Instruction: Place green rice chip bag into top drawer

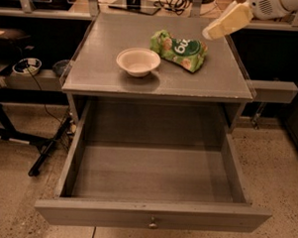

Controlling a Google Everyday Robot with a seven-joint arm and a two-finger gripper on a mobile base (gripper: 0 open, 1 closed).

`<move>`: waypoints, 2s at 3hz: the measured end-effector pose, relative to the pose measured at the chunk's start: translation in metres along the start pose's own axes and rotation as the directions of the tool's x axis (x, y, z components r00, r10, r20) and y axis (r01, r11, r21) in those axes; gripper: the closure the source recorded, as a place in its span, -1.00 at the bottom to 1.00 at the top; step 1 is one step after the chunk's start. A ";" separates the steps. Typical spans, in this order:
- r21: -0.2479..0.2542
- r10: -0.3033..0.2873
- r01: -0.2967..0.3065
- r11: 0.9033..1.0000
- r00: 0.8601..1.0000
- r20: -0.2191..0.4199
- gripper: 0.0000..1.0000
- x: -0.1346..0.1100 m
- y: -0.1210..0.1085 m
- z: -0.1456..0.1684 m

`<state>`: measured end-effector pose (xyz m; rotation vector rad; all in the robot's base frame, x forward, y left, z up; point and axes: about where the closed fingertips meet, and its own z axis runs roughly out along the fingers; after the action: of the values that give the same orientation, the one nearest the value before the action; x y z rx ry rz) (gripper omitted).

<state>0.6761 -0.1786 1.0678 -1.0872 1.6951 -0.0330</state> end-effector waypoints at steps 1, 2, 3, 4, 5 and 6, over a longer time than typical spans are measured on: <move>-0.020 -0.019 0.018 1.000 0.999 -0.039 -1.00 -0.001 -0.006 0.029; -0.032 -0.019 0.016 0.999 0.997 -0.079 -1.00 0.008 -0.007 0.047; -0.029 0.001 -0.004 1.000 0.994 -0.107 -1.00 0.024 -0.008 0.065; -0.033 0.027 -0.031 0.999 0.993 -0.116 -1.00 0.037 -0.006 0.081; -0.008 0.038 -0.039 0.999 0.993 -0.108 -1.00 0.042 -0.007 0.101; -0.007 0.035 -0.036 0.999 0.993 -0.109 -1.00 0.043 -0.005 0.115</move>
Offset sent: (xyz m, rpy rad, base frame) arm 0.0570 0.0095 -0.0342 -0.0947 0.0911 -0.0314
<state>0.7680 -0.1562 0.9892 -1.0786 1.8131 -0.0627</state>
